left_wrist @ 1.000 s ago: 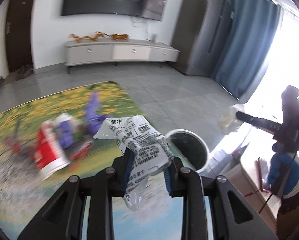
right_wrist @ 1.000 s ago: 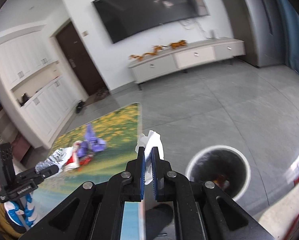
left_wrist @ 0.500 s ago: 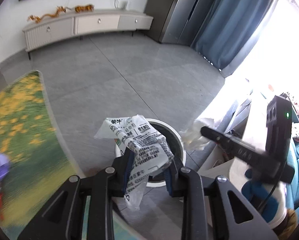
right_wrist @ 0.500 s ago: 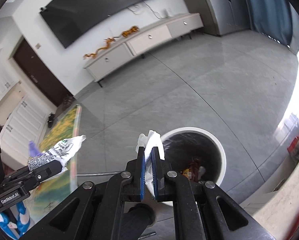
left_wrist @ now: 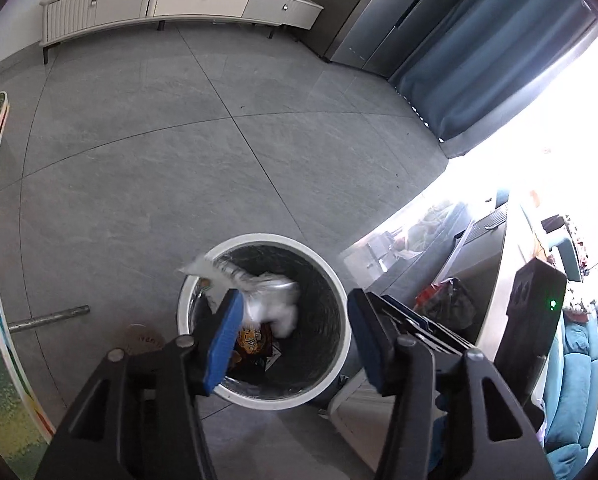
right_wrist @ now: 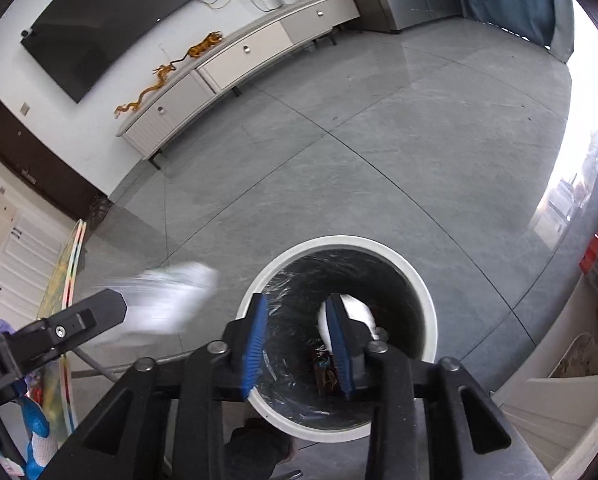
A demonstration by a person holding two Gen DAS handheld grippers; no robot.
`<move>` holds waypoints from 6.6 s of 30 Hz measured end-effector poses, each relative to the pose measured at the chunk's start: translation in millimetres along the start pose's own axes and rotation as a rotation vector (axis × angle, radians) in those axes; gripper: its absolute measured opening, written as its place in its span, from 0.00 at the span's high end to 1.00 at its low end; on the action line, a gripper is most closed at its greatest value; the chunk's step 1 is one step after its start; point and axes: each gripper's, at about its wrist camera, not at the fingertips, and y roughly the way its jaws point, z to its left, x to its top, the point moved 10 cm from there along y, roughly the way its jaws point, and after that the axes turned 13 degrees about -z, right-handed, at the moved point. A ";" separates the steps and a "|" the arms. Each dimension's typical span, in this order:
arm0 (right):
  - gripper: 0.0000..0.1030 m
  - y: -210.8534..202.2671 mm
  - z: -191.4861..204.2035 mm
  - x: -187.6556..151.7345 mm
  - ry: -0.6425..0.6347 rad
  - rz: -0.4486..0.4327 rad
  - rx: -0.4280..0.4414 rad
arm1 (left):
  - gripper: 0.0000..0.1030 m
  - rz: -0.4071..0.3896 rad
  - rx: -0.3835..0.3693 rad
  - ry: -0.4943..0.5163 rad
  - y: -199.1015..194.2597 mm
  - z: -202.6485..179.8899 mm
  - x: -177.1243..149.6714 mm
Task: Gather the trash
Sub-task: 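Carry both items to the trash bin and open both tools over it, then move both open tools back over the table trash, then grasp the red-and-white cup with left tool while right tool grasps purple bag, then carry cup and purple bag to the bin and open both tools over it, then move both open tools back over the remaining table trash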
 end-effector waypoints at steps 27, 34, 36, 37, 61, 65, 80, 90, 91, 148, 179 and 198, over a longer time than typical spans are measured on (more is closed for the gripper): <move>0.45 -131.2 109.2 21.2 -0.221 -0.244 0.092 | 0.49 -0.268 0.191 0.116 -192.9 43.3 -14.4; 0.42 -153.8 150.6 11.4 -0.291 -0.273 0.158 | 0.49 -0.328 0.279 0.060 -257.5 95.5 -30.9; 0.42 -161.3 161.2 7.1 -0.308 -0.280 0.172 | 0.45 -0.345 0.302 0.035 -276.0 110.8 -37.3; 0.42 -164.1 165.7 5.3 -0.316 -0.281 0.177 | 0.45 -0.355 0.313 0.024 -285.3 119.4 -40.3; 0.27 -172.3 279.6 -76.4 -0.559 -0.210 0.272 | 0.41 -0.501 0.524 -0.109 -420.5 235.7 -120.4; 0.27 -161.2 285.2 -84.5 -0.572 -0.184 0.283 | 0.41 -0.498 0.508 -0.132 -420.7 248.9 -121.1; 0.27 -85.5 319.1 -94.9 -0.629 -0.077 0.354 | 0.41 -0.368 0.441 -0.244 -340.8 296.0 -46.3; 0.27 -27.9 376.7 -111.7 -0.710 -0.015 0.456 | 0.41 -0.237 0.469 -0.299 -293.8 343.8 -27.4; 0.27 -21.9 381.7 -112.9 -0.717 -0.009 0.457 | 0.41 -0.223 0.467 -0.302 -289.2 346.7 -27.9; 0.68 -149.3 215.4 -48.4 -0.453 -0.164 0.424 | 0.50 -0.375 0.201 -0.039 -322.8 94.1 -11.9; 0.51 -24.4 9.9 13.4 -0.127 -0.071 0.023 | 0.46 -0.084 0.103 0.039 -23.2 -10.3 23.9; 0.45 -78.4 56.2 -4.1 -0.208 -0.122 0.055 | 0.46 -0.180 0.240 0.130 -139.7 28.1 -17.3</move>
